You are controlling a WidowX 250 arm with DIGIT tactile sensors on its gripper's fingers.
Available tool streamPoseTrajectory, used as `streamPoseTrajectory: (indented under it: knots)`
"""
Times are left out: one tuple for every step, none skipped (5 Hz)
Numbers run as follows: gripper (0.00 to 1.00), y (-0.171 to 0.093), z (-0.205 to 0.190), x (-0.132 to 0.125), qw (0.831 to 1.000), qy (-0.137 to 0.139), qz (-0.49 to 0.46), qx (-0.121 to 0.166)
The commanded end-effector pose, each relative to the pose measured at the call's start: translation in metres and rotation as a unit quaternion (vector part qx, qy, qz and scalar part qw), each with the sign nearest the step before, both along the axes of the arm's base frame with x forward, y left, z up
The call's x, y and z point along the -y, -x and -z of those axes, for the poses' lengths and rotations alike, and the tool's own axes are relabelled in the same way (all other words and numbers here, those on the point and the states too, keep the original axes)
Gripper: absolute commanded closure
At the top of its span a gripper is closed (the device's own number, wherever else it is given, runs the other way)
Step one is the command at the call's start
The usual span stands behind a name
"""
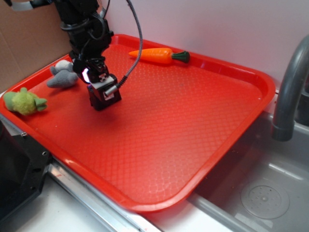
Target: Grab the black box.
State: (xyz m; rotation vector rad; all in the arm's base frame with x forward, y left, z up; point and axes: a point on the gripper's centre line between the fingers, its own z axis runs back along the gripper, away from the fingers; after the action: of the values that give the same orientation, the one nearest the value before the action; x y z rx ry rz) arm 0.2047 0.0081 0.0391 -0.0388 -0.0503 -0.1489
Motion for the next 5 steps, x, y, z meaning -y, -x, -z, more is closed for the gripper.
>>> streamPoseTrajectory:
  knots:
    - [1.0,-0.011,0.013,0.01,0.999,-0.034,-0.023,-0.032]
    - [1.0,-0.019,-0.006,0.008,0.998,-0.058,-0.035,0.011]
    - [1.0,-0.016,-0.056,0.006,0.998,-0.037,-0.047,0.023]
    - [1.0,-0.016,-0.107,0.006,0.987,0.018,-0.137,0.079]
    - [1.0,-0.015,-0.153,0.008,0.981,0.014,-0.177,0.073]
